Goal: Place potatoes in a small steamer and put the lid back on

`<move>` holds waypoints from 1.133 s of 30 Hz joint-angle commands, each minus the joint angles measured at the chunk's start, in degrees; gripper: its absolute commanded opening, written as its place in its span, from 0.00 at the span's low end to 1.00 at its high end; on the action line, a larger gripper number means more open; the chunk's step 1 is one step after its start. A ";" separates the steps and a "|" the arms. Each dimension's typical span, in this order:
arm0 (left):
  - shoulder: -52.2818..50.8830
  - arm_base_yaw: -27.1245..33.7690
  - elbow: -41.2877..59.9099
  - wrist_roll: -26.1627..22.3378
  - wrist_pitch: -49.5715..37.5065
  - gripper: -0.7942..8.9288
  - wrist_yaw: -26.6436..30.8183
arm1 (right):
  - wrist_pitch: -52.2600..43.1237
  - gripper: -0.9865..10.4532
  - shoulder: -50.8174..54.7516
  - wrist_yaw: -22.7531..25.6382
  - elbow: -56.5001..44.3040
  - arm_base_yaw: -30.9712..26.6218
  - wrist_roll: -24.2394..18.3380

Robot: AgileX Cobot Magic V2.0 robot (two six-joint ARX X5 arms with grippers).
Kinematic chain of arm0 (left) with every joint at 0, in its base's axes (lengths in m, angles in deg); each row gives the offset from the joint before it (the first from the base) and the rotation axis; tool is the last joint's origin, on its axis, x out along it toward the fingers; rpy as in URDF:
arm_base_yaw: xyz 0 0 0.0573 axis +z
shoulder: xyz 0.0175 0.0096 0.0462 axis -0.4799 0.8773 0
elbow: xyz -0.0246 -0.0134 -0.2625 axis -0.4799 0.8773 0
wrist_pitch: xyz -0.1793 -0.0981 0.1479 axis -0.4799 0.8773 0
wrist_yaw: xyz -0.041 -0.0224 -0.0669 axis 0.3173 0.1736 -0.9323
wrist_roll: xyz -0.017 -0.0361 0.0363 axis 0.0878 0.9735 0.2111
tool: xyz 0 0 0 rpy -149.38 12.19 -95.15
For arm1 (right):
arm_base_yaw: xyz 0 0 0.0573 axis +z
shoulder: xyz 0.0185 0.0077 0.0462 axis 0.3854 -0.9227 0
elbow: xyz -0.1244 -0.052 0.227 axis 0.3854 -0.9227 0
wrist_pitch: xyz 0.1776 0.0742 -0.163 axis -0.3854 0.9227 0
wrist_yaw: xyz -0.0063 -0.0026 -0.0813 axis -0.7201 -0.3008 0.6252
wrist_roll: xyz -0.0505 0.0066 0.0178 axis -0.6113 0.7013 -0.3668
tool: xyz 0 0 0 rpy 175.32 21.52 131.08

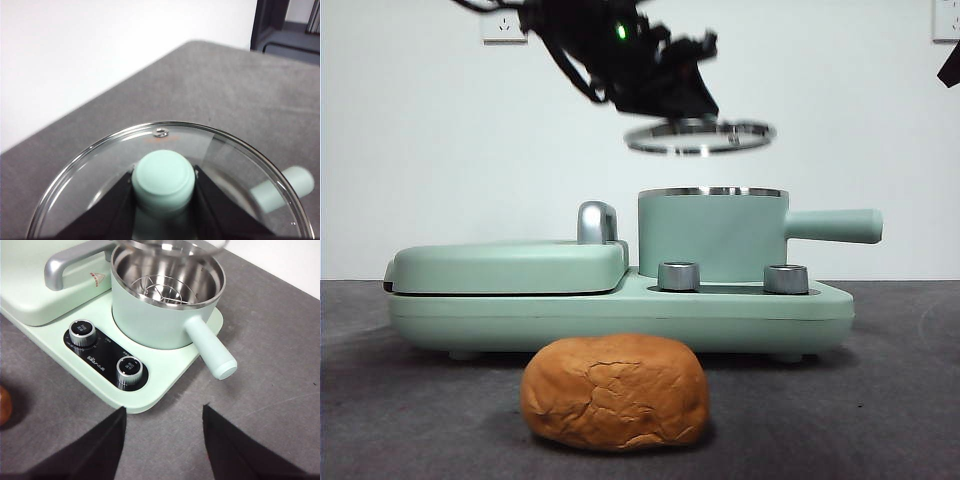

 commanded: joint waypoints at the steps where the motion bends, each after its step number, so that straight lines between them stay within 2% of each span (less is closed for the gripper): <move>1: -2.01 -0.04 -1.51 0.11 2.25 0.09 -0.07 | -0.52 0.30 -0.24 0.04 1.03 0.20 0.79; 14: -11.21 1.53 -0.87 1.53 19.80 0.09 0.04 | -0.48 0.30 -0.24 -0.04 1.03 0.33 0.79; 25: -23.19 2.45 11.47 1.79 19.91 0.09 2.12 | -0.48 0.30 -0.26 -0.17 1.03 2.49 0.81; 34: -38.75 4.85 29.00 7.45 17.79 0.09 5.62 | -0.46 0.30 -3.69 -1.29 1.03 12.35 0.72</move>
